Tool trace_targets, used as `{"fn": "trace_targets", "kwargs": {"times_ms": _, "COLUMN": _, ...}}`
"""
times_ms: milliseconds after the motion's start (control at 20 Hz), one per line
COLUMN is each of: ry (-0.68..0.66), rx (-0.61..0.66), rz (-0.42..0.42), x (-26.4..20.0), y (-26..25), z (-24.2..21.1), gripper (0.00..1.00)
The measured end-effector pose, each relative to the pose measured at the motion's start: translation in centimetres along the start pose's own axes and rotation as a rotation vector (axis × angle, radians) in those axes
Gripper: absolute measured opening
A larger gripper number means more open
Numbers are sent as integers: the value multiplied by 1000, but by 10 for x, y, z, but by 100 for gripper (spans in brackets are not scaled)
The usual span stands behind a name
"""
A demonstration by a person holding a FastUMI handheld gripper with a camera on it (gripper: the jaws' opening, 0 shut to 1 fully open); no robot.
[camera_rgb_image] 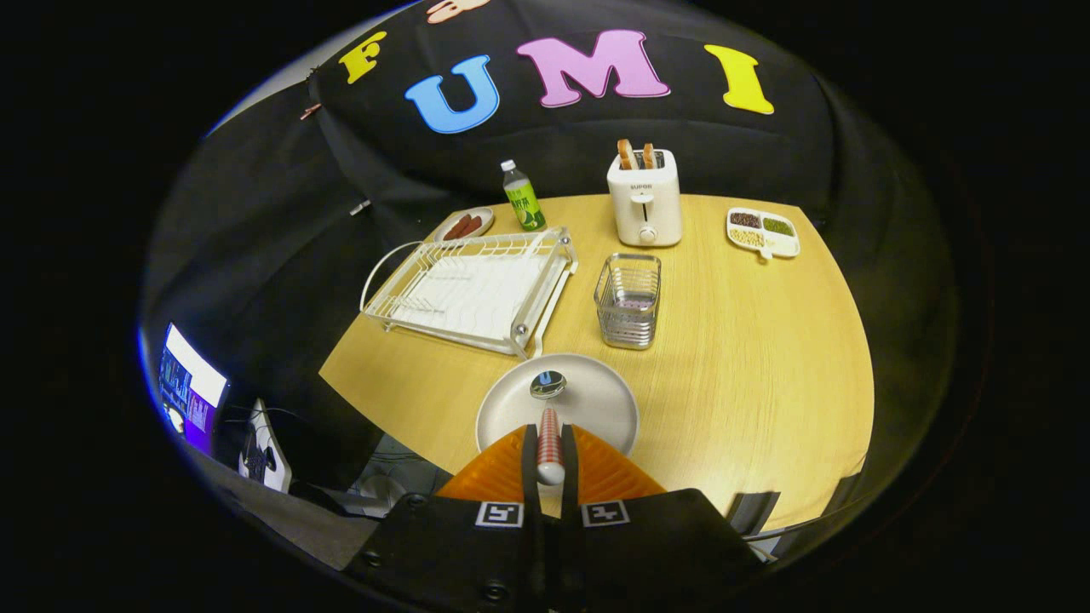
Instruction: Take the plate from the dish rack, then take the spoon from the basket and place it into the plate.
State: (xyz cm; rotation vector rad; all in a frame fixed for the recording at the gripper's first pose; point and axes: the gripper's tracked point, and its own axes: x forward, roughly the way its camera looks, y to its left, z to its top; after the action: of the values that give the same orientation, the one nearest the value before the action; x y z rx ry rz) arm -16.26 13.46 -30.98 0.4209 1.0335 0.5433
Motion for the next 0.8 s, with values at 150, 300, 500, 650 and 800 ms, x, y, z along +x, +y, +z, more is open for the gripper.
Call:
{"fn": "trace_targets", "kwargs": {"times_ms": 150, "ry": 12, "rx": 18, "rz": -13, "x": 21, "y": -6, "z": -17, "gripper": 10}}
{"fn": "trace_targets", "kwargs": {"times_ms": 300, "ry": 39, "rx": 4, "rz": -22, "x": 36, "y": -8, "z": -36, "gripper": 10}}
{"fn": "trace_targets", "kwargs": {"times_ms": 500, "ry": 38, "rx": 22, "rz": 4, "x": 49, "y": -1, "z": -40, "gripper": 10}}
{"fn": "trace_targets", "kwargs": {"times_ms": 650, "ry": 47, "rx": 43, "rz": 13, "x": 56, "y": -1, "z": -42, "gripper": 10}}
{"fn": "trace_targets", "kwargs": {"times_ms": 800, "ry": 84, "rx": 40, "rz": -3, "x": 65, "y": -4, "z": -52, "gripper": 11}}
